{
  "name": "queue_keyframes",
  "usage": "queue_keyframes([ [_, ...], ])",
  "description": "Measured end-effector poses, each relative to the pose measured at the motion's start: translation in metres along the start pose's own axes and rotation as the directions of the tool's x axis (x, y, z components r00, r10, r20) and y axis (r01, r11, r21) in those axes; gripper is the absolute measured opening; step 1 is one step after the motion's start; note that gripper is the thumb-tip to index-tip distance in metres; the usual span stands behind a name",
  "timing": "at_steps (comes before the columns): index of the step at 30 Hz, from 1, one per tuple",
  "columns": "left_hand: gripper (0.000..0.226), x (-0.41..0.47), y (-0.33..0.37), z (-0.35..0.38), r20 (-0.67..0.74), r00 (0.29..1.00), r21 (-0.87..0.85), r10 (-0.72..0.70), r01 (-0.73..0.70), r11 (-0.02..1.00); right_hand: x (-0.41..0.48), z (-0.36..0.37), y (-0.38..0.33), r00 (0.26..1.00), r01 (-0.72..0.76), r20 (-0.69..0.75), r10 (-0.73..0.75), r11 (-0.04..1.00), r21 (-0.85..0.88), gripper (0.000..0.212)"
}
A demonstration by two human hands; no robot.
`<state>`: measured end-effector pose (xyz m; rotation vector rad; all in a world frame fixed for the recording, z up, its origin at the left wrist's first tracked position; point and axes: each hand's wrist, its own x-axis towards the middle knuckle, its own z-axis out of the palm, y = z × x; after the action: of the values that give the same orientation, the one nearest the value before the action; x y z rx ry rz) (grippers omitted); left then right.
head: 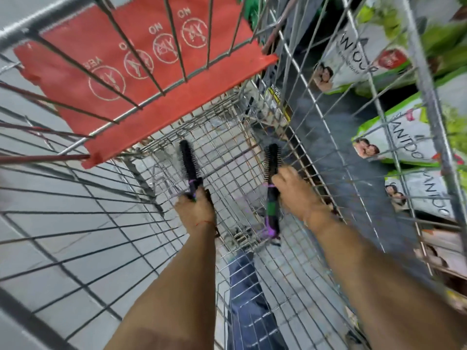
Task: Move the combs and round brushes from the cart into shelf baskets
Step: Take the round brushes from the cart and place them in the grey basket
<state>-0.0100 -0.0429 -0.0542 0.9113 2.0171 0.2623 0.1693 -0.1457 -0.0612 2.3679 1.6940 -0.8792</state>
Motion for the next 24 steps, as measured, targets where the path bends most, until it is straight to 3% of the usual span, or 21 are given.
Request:
queue_keyframes([
  [3, 0.027, -0.007, 0.003, 0.008, 0.135, 0.988, 0.042, 0.07, -0.077, 0.996, -0.032, 0.025, 0.0, 0.933, -0.336, 0.0, 0.359, 0.873, 0.353, 0.021],
  [5, 0.031, -0.011, 0.004, 0.014, 0.196, 0.979, 0.097, 0.061, -0.081, 0.992, -0.044, 0.032, -0.011, 0.848, -0.439, -0.023, 0.53, 0.726, 0.529, 0.022],
  [7, 0.033, -0.012, 0.003, 0.02, 0.228, 0.971, 0.136, 0.067, -0.1, 0.986, -0.049, 0.034, -0.029, 0.74, -0.499, -0.086, 0.667, 0.631, 0.594, 0.028],
  [9, 0.028, -0.011, 0.001, 0.024, 0.287, 0.958, 0.103, 0.015, -0.046, 0.994, -0.052, 0.04, -0.05, 0.693, -0.543, -0.029, 0.721, 0.547, 0.637, 0.048],
  [11, 0.029, -0.01, -0.001, 0.027, 0.404, 0.912, 0.053, -0.076, 0.059, 0.997, -0.052, 0.045, -0.068, 0.668, -0.579, 0.117, 0.735, 0.414, 0.702, 0.062],
  [13, 0.035, -0.01, -0.003, 0.026, 0.489, 0.867, 0.116, -0.099, 0.047, 0.992, -0.049, 0.047, -0.073, 0.612, -0.557, 0.218, 0.76, 0.219, 0.801, 0.075],
  [15, 0.037, -0.013, -0.001, 0.019, 0.558, 0.819, 0.143, -0.134, 0.064, 0.988, -0.045, 0.041, -0.068, 0.58, -0.509, 0.325, 0.747, 0.021, 0.86, 0.071],
  [16, 0.035, -0.016, 0.002, 0.015, 0.632, 0.755, 0.121, -0.172, 0.124, 0.985, -0.046, 0.037, -0.065, 0.594, -0.512, 0.373, 0.713, -0.022, 0.858, 0.058],
  [19, 0.032, -0.027, 0.012, -0.001, 0.879, 0.446, 0.005, -0.168, 0.343, 0.939, -0.056, 0.027, -0.06, 0.674, -0.55, 0.447, 0.588, -0.006, 0.835, 0.03],
  [22, 0.055, -0.047, 0.019, -0.013, 0.978, 0.207, -0.123, 0.025, 0.473, 0.872, -0.077, 0.02, -0.065, 0.656, -0.453, 0.338, 0.674, -0.006, 0.891, 0.033],
  [24, 0.053, -0.06, 0.029, -0.019, 0.98, 0.064, -0.192, 0.189, 0.558, 0.807, -0.094, 0.014, -0.078, 0.613, -0.256, 0.207, 0.763, -0.056, 0.965, 0.037],
])
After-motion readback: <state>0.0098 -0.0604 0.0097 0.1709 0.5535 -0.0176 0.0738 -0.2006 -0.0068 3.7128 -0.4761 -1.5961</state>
